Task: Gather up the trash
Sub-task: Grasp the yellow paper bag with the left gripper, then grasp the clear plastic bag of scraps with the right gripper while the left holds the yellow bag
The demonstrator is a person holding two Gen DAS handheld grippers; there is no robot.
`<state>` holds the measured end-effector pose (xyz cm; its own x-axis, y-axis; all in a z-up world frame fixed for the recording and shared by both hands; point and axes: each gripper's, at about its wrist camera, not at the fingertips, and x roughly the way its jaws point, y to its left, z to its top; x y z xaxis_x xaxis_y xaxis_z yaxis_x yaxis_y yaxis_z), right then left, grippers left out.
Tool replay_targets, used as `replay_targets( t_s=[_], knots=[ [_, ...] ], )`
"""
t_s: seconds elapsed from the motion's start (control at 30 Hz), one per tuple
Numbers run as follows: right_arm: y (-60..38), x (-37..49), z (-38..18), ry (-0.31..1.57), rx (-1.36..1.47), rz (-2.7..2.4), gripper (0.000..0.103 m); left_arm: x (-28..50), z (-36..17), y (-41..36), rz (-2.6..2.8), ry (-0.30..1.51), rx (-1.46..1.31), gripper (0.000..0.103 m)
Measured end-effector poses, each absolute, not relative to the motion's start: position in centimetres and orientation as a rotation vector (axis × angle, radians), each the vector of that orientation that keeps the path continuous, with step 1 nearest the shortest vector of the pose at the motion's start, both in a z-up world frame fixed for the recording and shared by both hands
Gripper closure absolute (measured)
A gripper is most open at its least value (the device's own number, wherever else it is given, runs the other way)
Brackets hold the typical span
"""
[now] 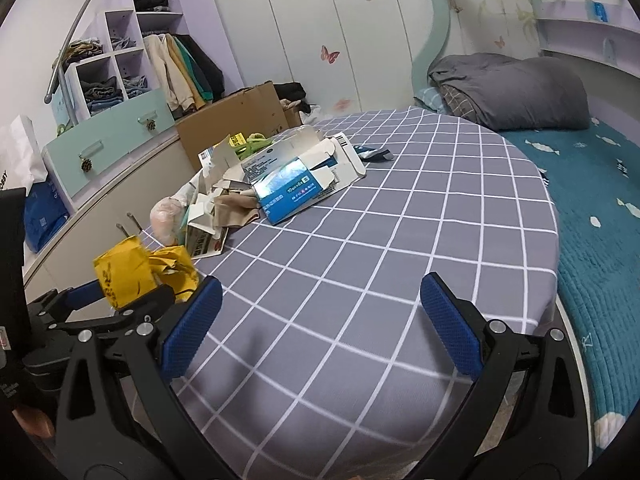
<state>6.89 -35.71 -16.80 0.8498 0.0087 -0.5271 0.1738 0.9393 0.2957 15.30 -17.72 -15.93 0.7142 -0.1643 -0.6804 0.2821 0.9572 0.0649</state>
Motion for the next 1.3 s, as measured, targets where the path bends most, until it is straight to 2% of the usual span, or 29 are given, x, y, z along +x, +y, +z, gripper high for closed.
replay_targets(
  t_s=[0.17,0.2,0.23,0.6,0.9,1.03,1.3],
  knots=[
    [-35.4,8.1,-16.9,0.576,0.338,-0.053,0.006,16.4,-17.1,-17.6,-0.214,0.774,0.168,0.005],
    [-35.1,8.3,-16.9,0.578,0.333,-0.047,0.006,16.4,-17.0,-17.2,-0.23,0.769,0.146,0.012],
    [-34.9,8.4,-16.8,0.58,0.329,-0.042,0.006,16.3,-16.9,-16.9,-0.236,0.768,0.135,0.014],
    [-32.4,10.6,-15.9,0.605,0.328,0.032,0.006,15.2,-13.9,-12.1,-0.288,0.663,0.017,0.014],
    [-26.1,14.6,-12.9,0.579,0.235,0.156,0.006,17.2,-11.4,-5.0,-0.158,0.605,-0.036,0.014],
    [-22.6,17.6,-11.6,0.574,0.126,0.18,0.02,19.3,-11.0,-2.0,-0.094,0.612,-0.041,0.014],
    [-17.4,24.5,-13.0,0.693,-0.111,0.092,0.026,22.4,-11.7,2.5,-0.05,0.639,-0.049,0.014]
  ],
)
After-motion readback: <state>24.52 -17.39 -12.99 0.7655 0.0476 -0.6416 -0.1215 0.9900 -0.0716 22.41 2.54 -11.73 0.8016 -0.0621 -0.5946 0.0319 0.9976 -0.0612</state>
